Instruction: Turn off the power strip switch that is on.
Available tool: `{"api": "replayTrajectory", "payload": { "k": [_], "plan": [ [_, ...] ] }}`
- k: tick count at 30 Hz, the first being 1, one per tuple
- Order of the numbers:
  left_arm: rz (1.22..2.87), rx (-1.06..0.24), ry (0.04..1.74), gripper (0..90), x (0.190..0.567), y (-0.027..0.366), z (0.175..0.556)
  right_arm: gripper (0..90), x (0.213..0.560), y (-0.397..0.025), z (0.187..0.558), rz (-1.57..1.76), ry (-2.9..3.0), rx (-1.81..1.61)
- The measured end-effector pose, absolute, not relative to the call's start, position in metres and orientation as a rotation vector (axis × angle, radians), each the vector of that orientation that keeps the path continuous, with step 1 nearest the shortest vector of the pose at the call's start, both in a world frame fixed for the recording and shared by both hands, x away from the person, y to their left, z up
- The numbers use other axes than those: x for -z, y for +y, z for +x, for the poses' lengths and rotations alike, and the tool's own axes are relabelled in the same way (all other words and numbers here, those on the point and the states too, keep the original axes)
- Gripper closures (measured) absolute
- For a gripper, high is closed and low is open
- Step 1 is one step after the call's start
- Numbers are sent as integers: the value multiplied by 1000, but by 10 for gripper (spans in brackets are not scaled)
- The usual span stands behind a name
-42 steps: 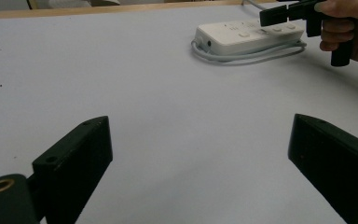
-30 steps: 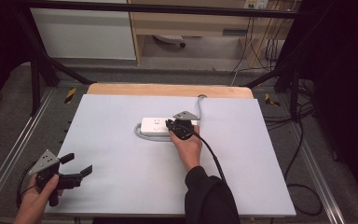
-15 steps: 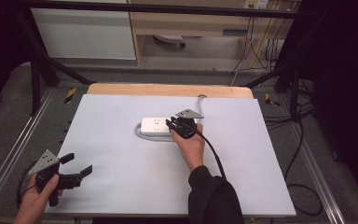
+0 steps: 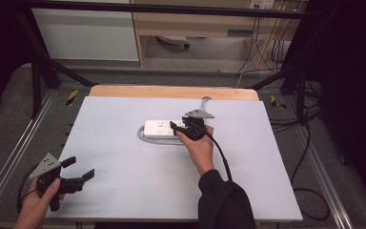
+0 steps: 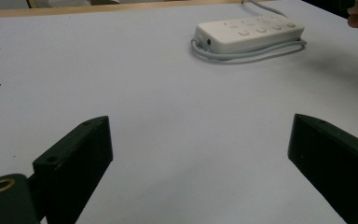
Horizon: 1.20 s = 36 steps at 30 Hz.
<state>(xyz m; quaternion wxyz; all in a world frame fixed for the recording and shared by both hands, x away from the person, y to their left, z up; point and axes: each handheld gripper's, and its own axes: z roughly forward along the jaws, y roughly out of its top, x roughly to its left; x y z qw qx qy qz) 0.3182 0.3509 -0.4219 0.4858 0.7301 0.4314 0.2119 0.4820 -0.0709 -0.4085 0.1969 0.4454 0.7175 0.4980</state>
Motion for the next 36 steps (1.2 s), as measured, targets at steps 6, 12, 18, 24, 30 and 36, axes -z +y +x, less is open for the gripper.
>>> {"api": "replayTrajectory", "payload": {
  "k": [6,12,18,24,30,36],
  "plan": [
    [1777,-516,1049,65,422,351,318,263,401,-80,481,1280,2013,-1396],
    [1777,-517,1051,65,422,351,318,126,394,-91,479,1297,2027,-1390],
    [1778,-517,1052,64,422,351,318,53,386,-103,474,1291,2022,-1388],
    [1778,-515,1054,65,422,350,318,51,376,-116,468,1288,1996,-1390],
    [1780,-515,1054,65,422,350,318,52,368,-132,462,1291,1971,-1400],
    [1780,-516,1055,65,422,350,318,57,364,-151,454,1292,1947,-1390]
  ]
}}
